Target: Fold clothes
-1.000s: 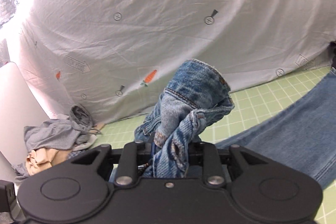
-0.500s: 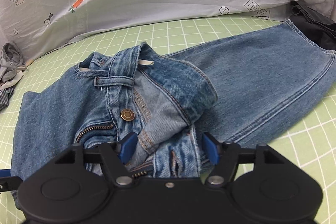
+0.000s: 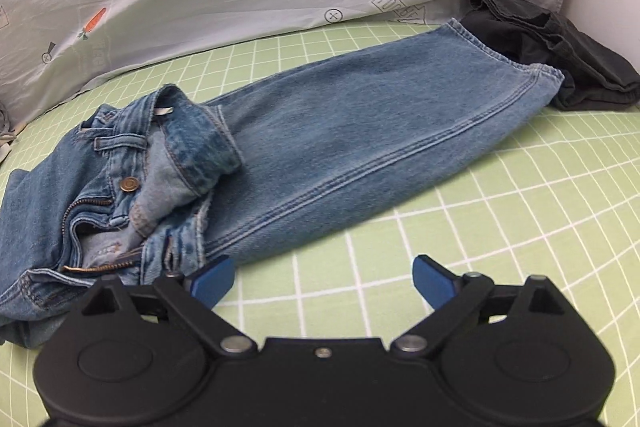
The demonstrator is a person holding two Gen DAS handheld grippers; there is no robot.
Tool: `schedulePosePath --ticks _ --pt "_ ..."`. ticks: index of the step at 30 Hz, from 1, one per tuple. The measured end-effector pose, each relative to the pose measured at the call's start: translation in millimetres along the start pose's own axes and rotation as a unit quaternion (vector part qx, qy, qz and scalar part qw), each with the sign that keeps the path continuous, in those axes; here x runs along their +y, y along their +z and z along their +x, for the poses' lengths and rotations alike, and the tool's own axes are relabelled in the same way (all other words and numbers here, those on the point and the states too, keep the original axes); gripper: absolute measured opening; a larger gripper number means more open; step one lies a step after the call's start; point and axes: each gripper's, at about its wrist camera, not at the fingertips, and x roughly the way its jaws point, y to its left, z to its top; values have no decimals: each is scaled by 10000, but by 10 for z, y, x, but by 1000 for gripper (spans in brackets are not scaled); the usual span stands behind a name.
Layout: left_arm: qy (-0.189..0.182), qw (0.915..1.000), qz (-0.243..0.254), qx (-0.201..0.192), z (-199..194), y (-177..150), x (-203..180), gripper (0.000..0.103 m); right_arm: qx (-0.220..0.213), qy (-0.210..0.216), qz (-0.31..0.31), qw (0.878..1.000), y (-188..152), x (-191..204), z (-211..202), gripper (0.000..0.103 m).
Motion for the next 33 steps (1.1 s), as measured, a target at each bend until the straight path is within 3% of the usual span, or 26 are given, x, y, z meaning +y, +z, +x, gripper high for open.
schedulePosePath --ticks 8,16,21,27,33 --pt "197 9989 342 255 344 35 -377 73 118 266 966 9949 183 -670 304 99" --pt "594 9954 387 640 746 146 -450 79 -253 363 1623 9857 568 -1113 658 102" --pt "808 9899 753 883 912 134 -576 87 -518 332 1934 9792 827 -1421 878 103" --pt "852 9884 721 1026 991 126 -549 90 -796 146 2160 9730 1130 -1847 1126 103" --pt "977 9859 839 1068 1064 123 -571 95 -931 596 2717 9560 1361 -2145 1312 103"
